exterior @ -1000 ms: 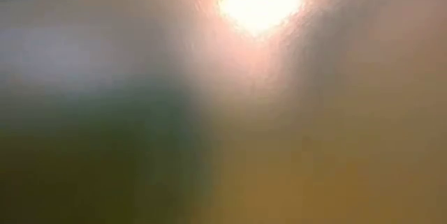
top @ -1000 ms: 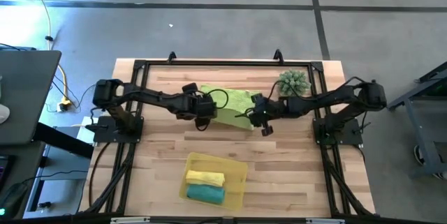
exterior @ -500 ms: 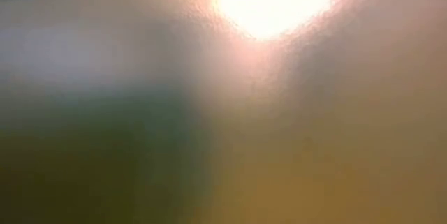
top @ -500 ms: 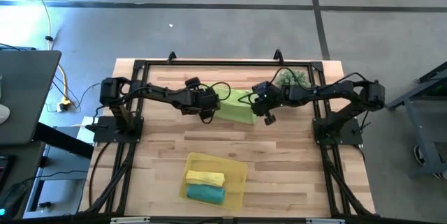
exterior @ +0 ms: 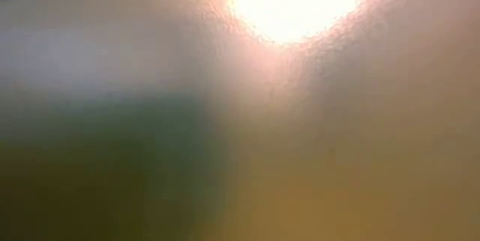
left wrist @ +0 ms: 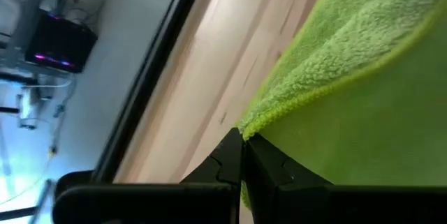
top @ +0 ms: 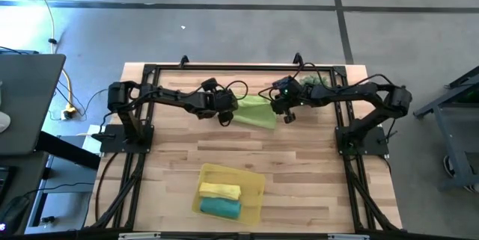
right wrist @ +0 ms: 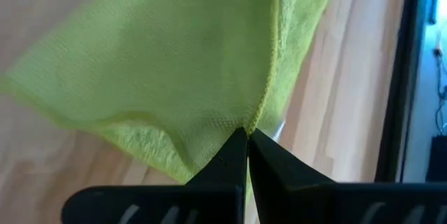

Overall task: Roll microfiber towels into tight, uniform cylinder then place into a basket
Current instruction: Fold the green towel

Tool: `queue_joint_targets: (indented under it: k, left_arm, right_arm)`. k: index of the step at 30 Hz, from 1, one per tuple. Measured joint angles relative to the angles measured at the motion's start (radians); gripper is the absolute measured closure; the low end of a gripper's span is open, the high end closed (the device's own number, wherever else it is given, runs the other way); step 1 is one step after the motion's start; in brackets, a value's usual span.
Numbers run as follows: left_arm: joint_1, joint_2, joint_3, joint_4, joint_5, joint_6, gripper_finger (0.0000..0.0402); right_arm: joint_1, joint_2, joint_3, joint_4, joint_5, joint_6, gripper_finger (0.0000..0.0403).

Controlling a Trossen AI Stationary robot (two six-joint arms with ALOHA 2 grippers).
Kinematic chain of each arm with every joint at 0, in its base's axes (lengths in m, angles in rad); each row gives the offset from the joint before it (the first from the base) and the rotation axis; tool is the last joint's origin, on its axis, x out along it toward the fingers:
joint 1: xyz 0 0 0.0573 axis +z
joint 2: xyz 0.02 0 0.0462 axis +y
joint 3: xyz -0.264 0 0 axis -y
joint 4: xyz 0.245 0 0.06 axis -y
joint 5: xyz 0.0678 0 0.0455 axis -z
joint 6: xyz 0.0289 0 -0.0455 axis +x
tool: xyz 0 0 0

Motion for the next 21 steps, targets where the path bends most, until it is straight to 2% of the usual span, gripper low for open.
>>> queue_joint_targets:
  k: [14,21]
  left_arm:
    - [0.046,0.000,0.000,0.033,0.000,0.000,0.0401]
    - [0.085,0.000,0.000,0.036,0.039,-0.008,0.0401]
  right_arm:
    - [-0.050,0.090,0.000,0.127,0.027,-0.145,0.0402]
    - [-0.060,0.096,0.000,0.092,0.034,-0.163,0.0402]
